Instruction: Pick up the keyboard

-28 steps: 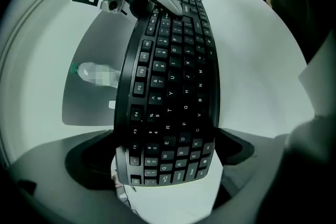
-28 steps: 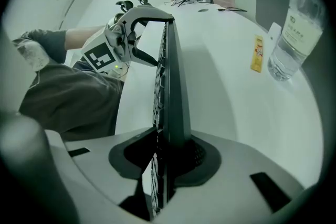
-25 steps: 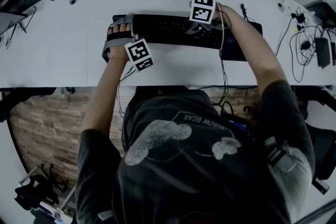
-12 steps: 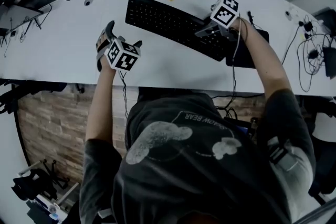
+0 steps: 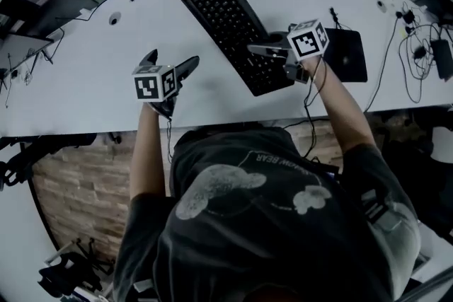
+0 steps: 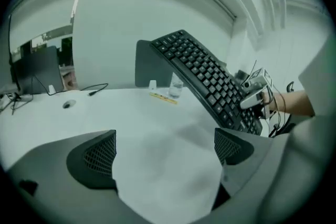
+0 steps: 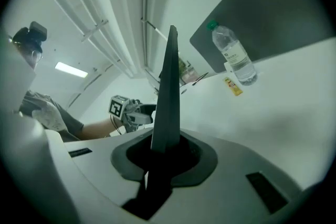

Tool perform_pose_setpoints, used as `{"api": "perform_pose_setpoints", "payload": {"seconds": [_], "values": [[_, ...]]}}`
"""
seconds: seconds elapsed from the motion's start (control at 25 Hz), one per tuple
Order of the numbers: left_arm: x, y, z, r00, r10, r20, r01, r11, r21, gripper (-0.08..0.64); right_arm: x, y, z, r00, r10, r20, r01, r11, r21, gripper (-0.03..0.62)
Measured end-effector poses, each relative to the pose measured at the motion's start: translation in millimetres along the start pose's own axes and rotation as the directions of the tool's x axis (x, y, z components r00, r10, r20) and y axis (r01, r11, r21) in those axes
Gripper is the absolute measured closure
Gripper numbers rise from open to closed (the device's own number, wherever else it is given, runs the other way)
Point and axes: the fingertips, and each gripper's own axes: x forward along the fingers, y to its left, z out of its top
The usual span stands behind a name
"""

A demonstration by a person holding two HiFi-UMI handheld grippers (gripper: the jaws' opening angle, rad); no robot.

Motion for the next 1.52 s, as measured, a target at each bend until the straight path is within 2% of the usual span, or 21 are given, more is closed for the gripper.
{"api": "perform_pose_setpoints", "payload": {"seconds": [0.12, 0.24, 0.4, 0.52, 0.6, 0.64, 0.72, 0.8, 0.92, 1.0, 1.12, 1.52], "values": [[4, -8, 7, 0.990, -0.134, 0.034, 0.134, 0.991, 0.000, -0.021, 14, 10, -2, 0.988, -0.048, 0.145, 0.033, 0.995, 0.098, 0.537], [6, -1, 12, 0.971, -0.233, 0.057, 0.234, 0.972, -0.007, -0.017, 30, 28, 8, 0.958, -0.072, 0.279, 0.046, 0.994, 0.098, 0.537], [8, 12, 16, 0.950, -0.306, 0.062, 0.306, 0.952, 0.009, 0.001, 40, 46, 18, 0.899, -0.160, 0.407, 0.115, 0.984, 0.133, 0.535], [4, 22, 17, 0.935, -0.348, 0.065, 0.344, 0.937, 0.055, 0.072, 45, 54, 20, 0.847, -0.229, 0.479, 0.163, 0.971, 0.176, 0.535], [-1, 30, 18, 0.932, -0.354, 0.072, 0.347, 0.933, 0.097, 0.133, 49, 60, 20, 0.812, -0.259, 0.523, 0.180, 0.963, 0.198, 0.535], [-4, 35, 18, 0.934, -0.348, 0.078, 0.337, 0.933, 0.124, 0.184, 50, 65, 21, 0.794, -0.269, 0.545, 0.185, 0.961, 0.205, 0.535], [-11, 44, 19, 0.941, -0.323, 0.101, 0.303, 0.937, 0.177, 0.294, 55, 77, 21, 0.762, -0.280, 0.584, 0.193, 0.959, 0.207, 0.535], [-21, 57, 18, 0.950, -0.279, 0.139, 0.247, 0.945, 0.214, 0.350, 65, 90, 18, 0.737, -0.298, 0.607, 0.211, 0.954, 0.212, 0.535], [-38, 82, 17, 0.957, -0.205, 0.204, 0.156, 0.960, 0.232, 0.454, 86, 106, 12, 0.707, -0.333, 0.624, 0.232, 0.943, 0.240, 0.535], [-49, 95, 10, 0.957, -0.193, 0.216, 0.142, 0.963, 0.230, 0.510, 101, 116, 6, 0.686, -0.354, 0.636, 0.239, 0.935, 0.262, 0.535], [-65, 108, -6, 0.956, -0.208, 0.205, 0.159, 0.959, 0.234, 0.538, 119, 130, -6, 0.652, -0.392, 0.649, 0.252, 0.919, 0.301, 0.535], [-109, 127, -55, 0.950, -0.265, 0.164, 0.212, 0.935, 0.283, 0.552, 161, 182, -43, 0.556, -0.471, 0.685, 0.277, 0.882, 0.382, 0.535]]}}
